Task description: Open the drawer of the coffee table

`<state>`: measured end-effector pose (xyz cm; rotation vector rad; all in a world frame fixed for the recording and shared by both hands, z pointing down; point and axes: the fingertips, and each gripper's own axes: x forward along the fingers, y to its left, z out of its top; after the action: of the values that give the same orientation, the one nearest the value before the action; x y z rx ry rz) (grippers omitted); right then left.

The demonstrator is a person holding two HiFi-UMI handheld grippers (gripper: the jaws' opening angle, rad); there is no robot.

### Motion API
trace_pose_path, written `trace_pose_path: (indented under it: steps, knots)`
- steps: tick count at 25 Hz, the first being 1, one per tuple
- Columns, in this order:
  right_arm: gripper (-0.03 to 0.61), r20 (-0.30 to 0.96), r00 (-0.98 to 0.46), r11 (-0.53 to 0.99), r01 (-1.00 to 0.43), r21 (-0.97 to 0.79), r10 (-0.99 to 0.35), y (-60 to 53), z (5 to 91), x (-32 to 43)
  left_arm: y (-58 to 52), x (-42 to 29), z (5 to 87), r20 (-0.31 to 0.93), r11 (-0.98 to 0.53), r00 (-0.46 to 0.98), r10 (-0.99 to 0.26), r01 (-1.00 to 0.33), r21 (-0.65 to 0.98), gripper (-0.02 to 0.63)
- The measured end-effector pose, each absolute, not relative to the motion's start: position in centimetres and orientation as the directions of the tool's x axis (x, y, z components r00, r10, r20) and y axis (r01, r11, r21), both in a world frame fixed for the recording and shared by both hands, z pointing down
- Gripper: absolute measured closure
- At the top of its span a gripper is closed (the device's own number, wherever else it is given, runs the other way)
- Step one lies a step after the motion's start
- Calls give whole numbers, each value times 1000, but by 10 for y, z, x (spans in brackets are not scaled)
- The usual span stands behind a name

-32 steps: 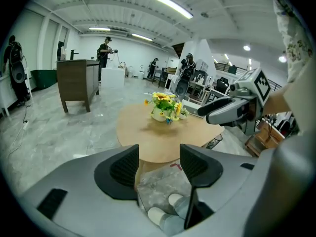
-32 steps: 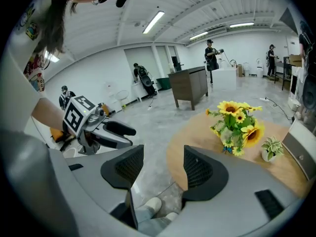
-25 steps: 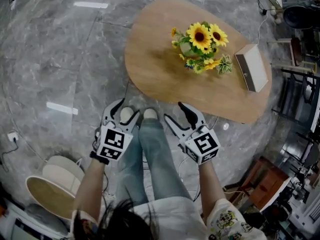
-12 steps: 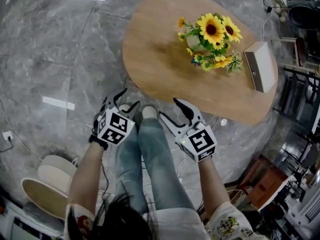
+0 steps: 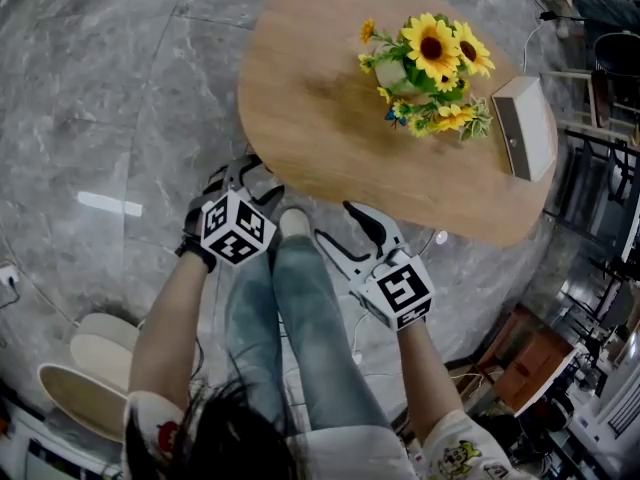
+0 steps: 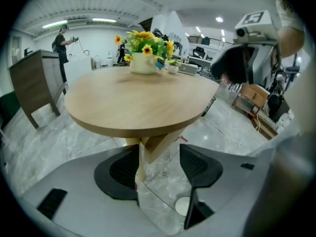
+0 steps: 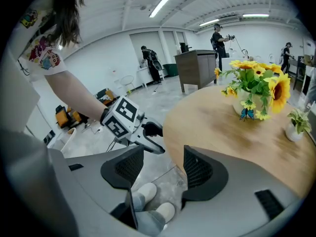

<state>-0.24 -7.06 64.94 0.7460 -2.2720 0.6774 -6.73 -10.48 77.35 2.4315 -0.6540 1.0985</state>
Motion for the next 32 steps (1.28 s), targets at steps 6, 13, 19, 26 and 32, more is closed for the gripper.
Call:
trace_pose_path:
  steps: [6,13,19,26,32]
  knots:
    - [359,715,-617,687,-676,-268,-329,-65,654,2,-117,-61,782,769,-837,584,-259,-533,124,380]
    - [359,724,-608,664,-693,-282,-327,-52,657,10,-118,-54,787,767,-867,606,-210,-477,140,450]
    - [359,736,-590,640,-714,-284,-332,-47,663,15,-116,-55,787,775,-900,601,-193,-423,104,476]
    - [359,739,-583,626,-725,-287,-337,-47,663,13,-112,-58,786,783,-906,594,-184,-411,99,488]
    - [359,740,-586,634,-718,-285,-330,-48,661,11,-100,-61,785,789,-926,593,-158,-367,91,499]
